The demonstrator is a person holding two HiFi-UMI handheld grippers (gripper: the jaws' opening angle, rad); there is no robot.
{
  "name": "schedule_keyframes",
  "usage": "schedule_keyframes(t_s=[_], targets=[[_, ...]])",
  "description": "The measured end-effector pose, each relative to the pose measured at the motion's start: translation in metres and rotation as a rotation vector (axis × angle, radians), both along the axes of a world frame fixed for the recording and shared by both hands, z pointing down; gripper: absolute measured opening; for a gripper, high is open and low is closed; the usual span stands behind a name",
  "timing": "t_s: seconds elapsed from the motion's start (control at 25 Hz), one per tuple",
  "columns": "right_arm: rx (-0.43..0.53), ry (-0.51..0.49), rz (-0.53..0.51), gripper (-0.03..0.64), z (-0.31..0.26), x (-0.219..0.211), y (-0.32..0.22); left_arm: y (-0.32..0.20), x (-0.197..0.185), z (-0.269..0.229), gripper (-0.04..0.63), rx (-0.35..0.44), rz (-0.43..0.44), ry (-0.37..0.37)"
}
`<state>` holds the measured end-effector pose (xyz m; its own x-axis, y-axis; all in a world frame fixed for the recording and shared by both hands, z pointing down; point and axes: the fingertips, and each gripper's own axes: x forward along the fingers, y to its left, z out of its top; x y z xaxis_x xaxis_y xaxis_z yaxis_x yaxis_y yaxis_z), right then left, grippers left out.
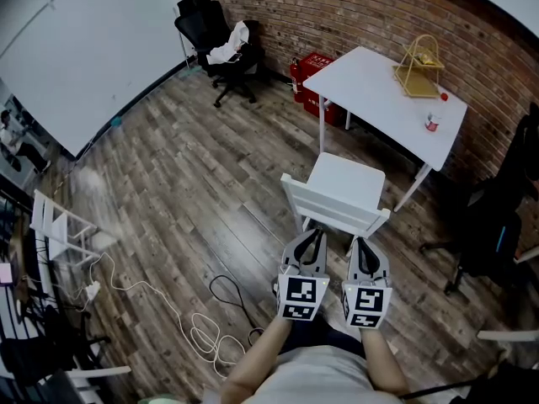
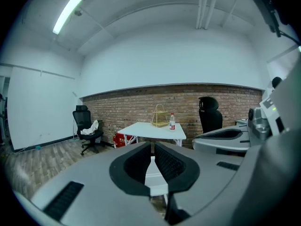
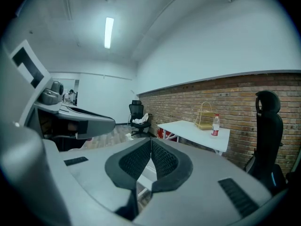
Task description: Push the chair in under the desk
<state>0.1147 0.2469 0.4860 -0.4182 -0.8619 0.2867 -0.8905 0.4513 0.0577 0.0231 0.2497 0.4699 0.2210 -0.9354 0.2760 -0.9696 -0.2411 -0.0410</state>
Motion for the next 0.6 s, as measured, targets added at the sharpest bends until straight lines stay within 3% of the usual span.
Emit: schedule_keyframes(t_s=[0.6], targets=[[-0.021, -0.006, 0.003, 0.017, 0.002, -0.011, -0.061, -0.063, -0.009, 0.002, 0.035, -0.008, 0.019, -0.019]])
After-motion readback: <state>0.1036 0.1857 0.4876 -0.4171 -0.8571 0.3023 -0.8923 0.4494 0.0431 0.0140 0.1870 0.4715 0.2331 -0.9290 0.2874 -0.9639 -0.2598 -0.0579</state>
